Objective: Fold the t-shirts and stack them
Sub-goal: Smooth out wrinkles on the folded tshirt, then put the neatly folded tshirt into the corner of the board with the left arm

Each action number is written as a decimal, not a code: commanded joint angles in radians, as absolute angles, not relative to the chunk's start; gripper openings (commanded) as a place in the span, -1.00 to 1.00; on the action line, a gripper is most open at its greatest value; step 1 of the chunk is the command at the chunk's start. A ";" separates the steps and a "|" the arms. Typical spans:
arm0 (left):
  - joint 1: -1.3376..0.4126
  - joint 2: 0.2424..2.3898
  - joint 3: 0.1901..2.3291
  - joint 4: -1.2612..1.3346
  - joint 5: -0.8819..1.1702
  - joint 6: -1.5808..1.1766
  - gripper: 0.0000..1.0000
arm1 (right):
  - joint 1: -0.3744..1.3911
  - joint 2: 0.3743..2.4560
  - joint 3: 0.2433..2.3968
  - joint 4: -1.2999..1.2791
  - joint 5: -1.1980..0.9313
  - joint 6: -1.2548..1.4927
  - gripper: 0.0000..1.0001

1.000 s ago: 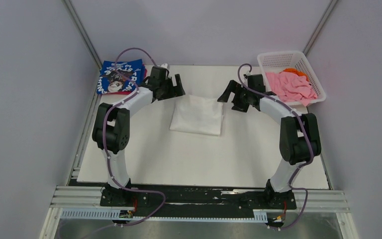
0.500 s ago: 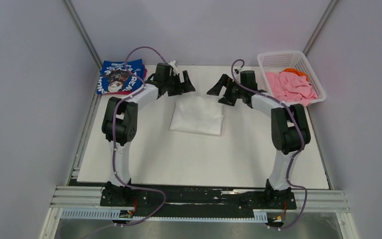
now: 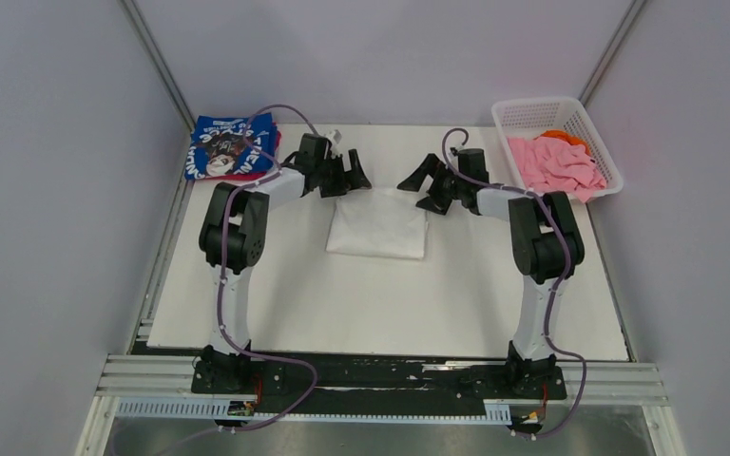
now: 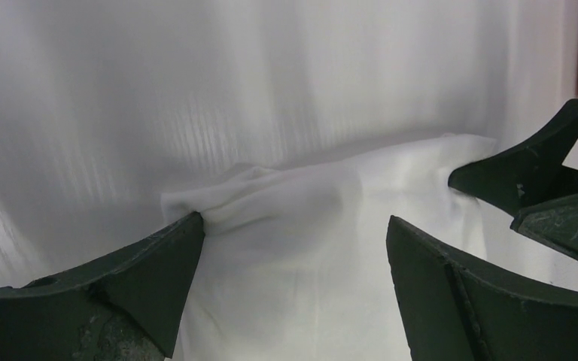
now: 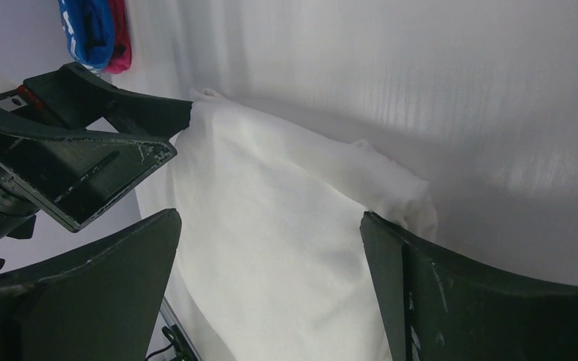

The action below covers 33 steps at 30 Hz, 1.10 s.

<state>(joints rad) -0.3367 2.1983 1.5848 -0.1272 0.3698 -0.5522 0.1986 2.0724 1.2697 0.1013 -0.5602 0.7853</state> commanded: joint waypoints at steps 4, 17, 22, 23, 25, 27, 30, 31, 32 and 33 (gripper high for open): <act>-0.339 1.943 1.310 -0.070 0.425 -0.554 1.00 | 0.211 1.840 1.125 0.085 -0.566 0.620 1.00; -0.360 1.562 1.050 -0.215 0.182 -0.586 1.00 | 0.239 1.125 0.651 0.062 -0.204 0.617 1.00; -0.370 1.605 0.998 -0.189 0.184 -0.633 0.98 | 0.237 0.902 0.581 0.008 -0.094 0.622 1.00; -0.371 1.619 1.000 -0.189 0.183 -0.651 0.94 | 0.237 0.872 0.572 0.005 -0.088 0.620 1.00; -0.374 1.660 1.007 -0.184 0.189 -0.665 0.88 | 0.237 0.831 0.552 0.004 -0.086 0.608 1.00; -0.380 1.720 1.019 -0.179 0.197 -0.667 0.78 | 0.236 0.805 0.536 -0.024 -0.076 0.594 1.00; -0.388 1.782 1.062 -0.196 0.215 -0.668 0.61 | 0.238 0.780 0.531 -0.059 -0.051 0.576 1.00; -0.396 1.806 1.067 -0.201 0.218 -0.671 0.54 | 0.237 0.774 0.532 -0.071 -0.044 0.570 1.00; -0.401 1.817 1.073 -0.203 0.219 -0.672 0.51 | 0.236 0.768 0.534 -0.082 -0.034 0.566 1.00; -0.412 1.836 1.075 -0.206 0.215 -0.674 0.44 | 0.236 0.760 0.537 -0.097 -0.026 0.562 1.00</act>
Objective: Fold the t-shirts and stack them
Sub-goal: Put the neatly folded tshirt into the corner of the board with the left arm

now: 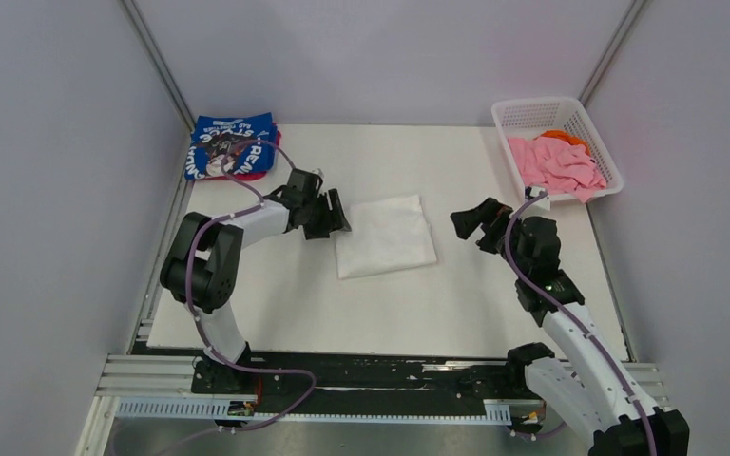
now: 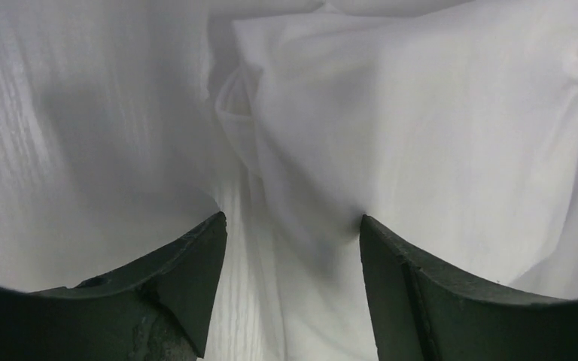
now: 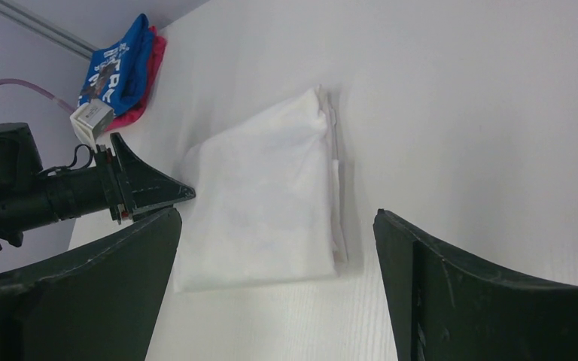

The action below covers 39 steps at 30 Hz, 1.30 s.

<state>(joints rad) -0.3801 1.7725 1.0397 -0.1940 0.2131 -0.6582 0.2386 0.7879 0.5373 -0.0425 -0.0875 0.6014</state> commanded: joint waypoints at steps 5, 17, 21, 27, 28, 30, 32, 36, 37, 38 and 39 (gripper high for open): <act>-0.448 1.904 1.099 -0.211 0.214 -0.693 -0.25 | 0.236 0.710 0.523 -0.125 0.033 0.540 1.00; -0.523 2.058 1.524 -0.621 -0.363 -0.500 -1.00 | 0.237 0.684 0.474 -0.111 0.037 0.453 1.00; -0.521 2.135 1.695 -0.631 -0.634 -0.330 -1.00 | 0.237 0.699 0.479 -0.110 0.064 0.454 1.00; -0.483 2.240 1.870 -0.513 -0.846 -0.011 -1.00 | 0.236 0.709 0.471 -0.109 0.115 0.462 1.00; -0.465 2.242 1.871 -0.444 -0.852 0.067 -1.00 | 0.236 0.711 0.471 -0.109 0.127 0.458 1.00; -0.433 2.247 1.879 -0.366 -0.857 0.164 -1.00 | 0.236 0.712 0.475 -0.114 0.147 0.453 1.00; -0.402 2.259 1.912 -0.335 -0.858 0.231 -1.00 | 0.236 0.710 0.476 -0.117 0.161 0.453 1.00; -0.344 2.268 1.978 -0.262 -0.879 0.342 -1.00 | 0.237 0.715 0.479 -0.120 0.192 0.458 1.00; -0.337 2.266 1.979 -0.240 -0.880 0.393 -1.00 | 0.237 0.717 0.482 -0.124 0.200 0.462 1.00; -0.324 2.262 1.980 -0.199 -0.879 0.420 -1.00 | 0.236 0.718 0.485 -0.128 0.203 0.464 1.00; -0.318 2.259 1.981 -0.181 -0.881 0.470 -1.00 | 0.237 0.719 0.487 -0.128 0.203 0.465 1.00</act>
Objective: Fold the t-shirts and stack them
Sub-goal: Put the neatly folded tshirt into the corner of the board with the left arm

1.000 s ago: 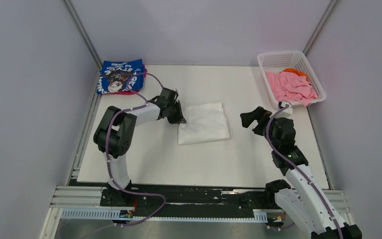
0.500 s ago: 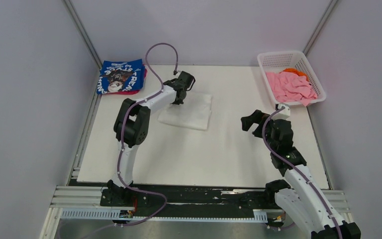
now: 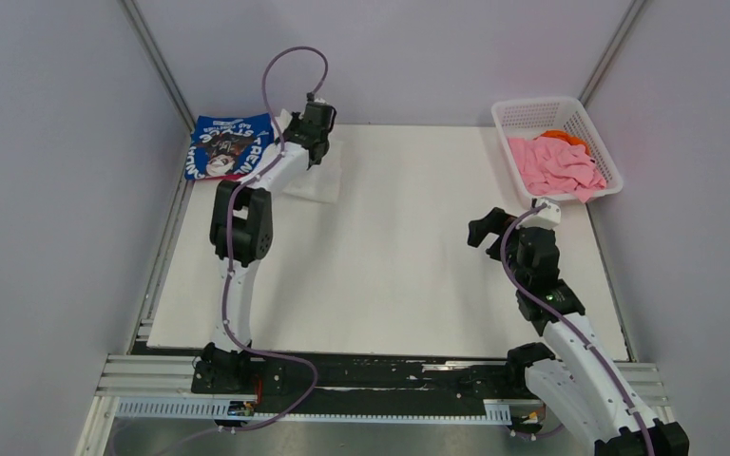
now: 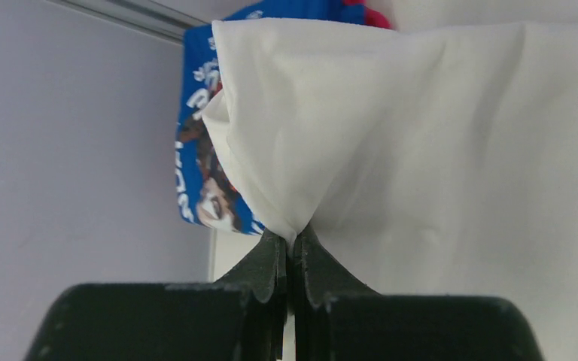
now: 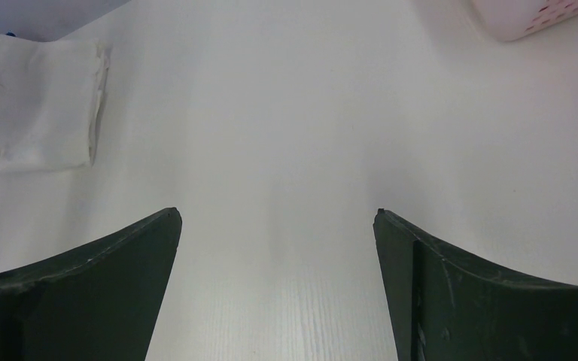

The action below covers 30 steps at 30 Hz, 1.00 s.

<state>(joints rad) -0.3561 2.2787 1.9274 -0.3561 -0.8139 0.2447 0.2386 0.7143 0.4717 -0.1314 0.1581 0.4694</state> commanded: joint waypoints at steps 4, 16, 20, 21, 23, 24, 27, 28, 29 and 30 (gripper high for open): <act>-0.282 2.250 1.992 -0.102 -0.880 0.576 -1.00 | 0.236 0.731 0.492 -0.129 0.223 0.466 1.00; -0.231 2.153 2.032 -0.053 -0.846 0.659 -1.00 | 0.237 0.792 0.509 -0.133 0.252 0.470 1.00; -0.232 2.105 2.030 -0.060 -0.849 0.654 -1.00 | 0.236 0.799 0.511 -0.137 0.245 0.472 1.00; -0.232 2.095 2.031 -0.060 -0.850 0.651 -1.00 | 0.236 0.800 0.511 -0.137 0.247 0.474 1.00; -0.232 2.081 2.041 -0.072 -0.855 0.641 -1.00 | 0.237 0.799 0.510 -0.138 0.247 0.476 1.00; -0.232 2.072 2.045 -0.077 -0.854 0.638 -1.00 | 0.236 0.797 0.509 -0.138 0.248 0.477 1.00; -0.229 2.058 2.046 -0.069 -0.852 0.649 -1.00 | 0.236 0.790 0.508 -0.140 0.252 0.480 1.00; -0.228 2.053 2.046 -0.067 -0.853 0.651 -1.00 | 0.236 0.787 0.507 -0.140 0.252 0.481 1.00; -0.224 2.048 2.047 -0.069 -0.849 0.651 -1.00 | 0.236 0.784 0.504 -0.140 0.252 0.484 1.00; -0.223 2.045 2.046 -0.071 -0.846 0.649 -1.00 | 0.236 0.782 0.500 -0.140 0.252 0.487 1.00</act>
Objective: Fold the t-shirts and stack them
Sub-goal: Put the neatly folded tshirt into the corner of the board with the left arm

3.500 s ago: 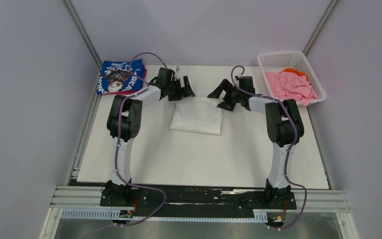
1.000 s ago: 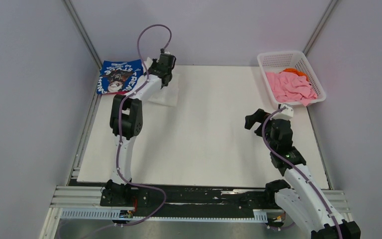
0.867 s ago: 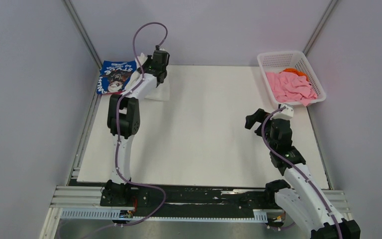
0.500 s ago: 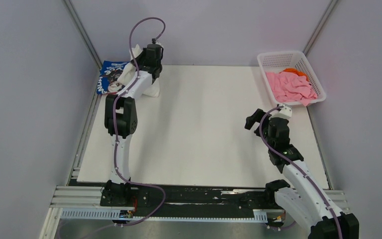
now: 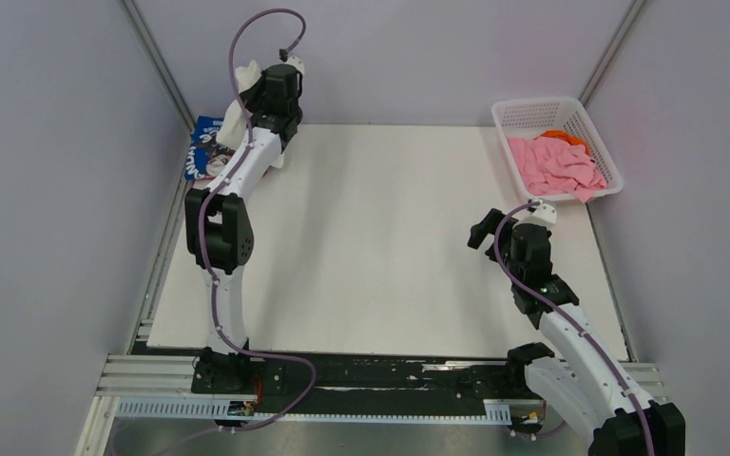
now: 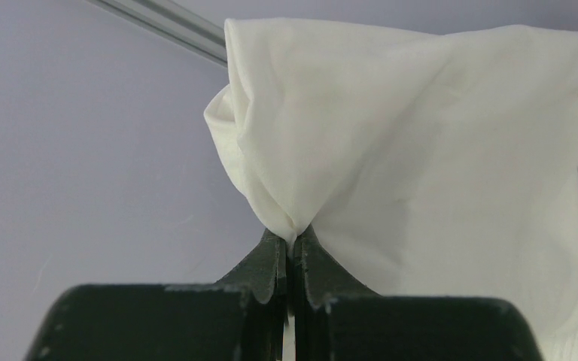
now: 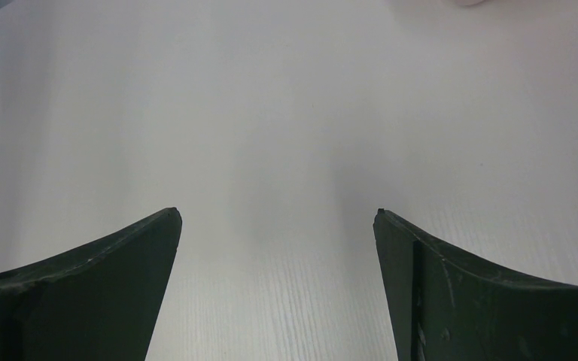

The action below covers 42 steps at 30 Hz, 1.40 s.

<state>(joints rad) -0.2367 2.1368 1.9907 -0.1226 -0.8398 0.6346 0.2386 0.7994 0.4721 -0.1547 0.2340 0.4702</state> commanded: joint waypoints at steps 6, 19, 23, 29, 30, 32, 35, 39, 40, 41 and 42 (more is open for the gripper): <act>-0.179 2.051 2.032 -0.058 -0.825 0.630 -1.00 | 0.236 0.792 0.491 -0.140 0.274 0.494 1.00; -0.022 2.236 2.131 -0.054 -0.671 0.520 -1.00 | 0.236 0.918 0.511 -0.140 0.357 0.490 1.00; 0.027 2.312 2.193 -0.045 -0.652 0.508 -1.00 | 0.237 0.930 0.518 -0.162 0.371 0.483 1.00; 0.088 2.392 2.255 -0.042 -0.607 0.468 -1.00 | 0.236 0.920 0.525 -0.182 0.379 0.468 1.00; 0.096 2.405 2.261 -0.043 -0.594 0.461 -1.00 | 0.236 0.919 0.525 -0.184 0.381 0.467 1.00; 0.107 2.422 2.276 -0.042 -0.566 0.443 -1.00 | 0.237 0.923 0.525 -0.183 0.391 0.467 1.00; 0.113 2.446 2.302 -0.038 -0.543 0.418 -1.00 | 0.236 0.935 0.533 -0.184 0.406 0.472 1.00; 0.114 2.480 2.332 -0.048 -0.511 0.384 -0.96 | 0.237 0.946 0.543 -0.184 0.400 0.478 1.00; 0.114 2.490 2.338 -0.049 -0.509 0.379 -0.94 | 0.237 0.947 0.544 -0.184 0.400 0.479 1.00; 0.114 2.494 2.340 -0.053 -0.508 0.372 -0.91 | 0.236 0.947 0.545 -0.184 0.402 0.479 1.00; 0.115 2.502 2.341 -0.055 -0.509 0.370 -0.85 | 0.236 0.947 0.546 -0.184 0.403 0.479 1.00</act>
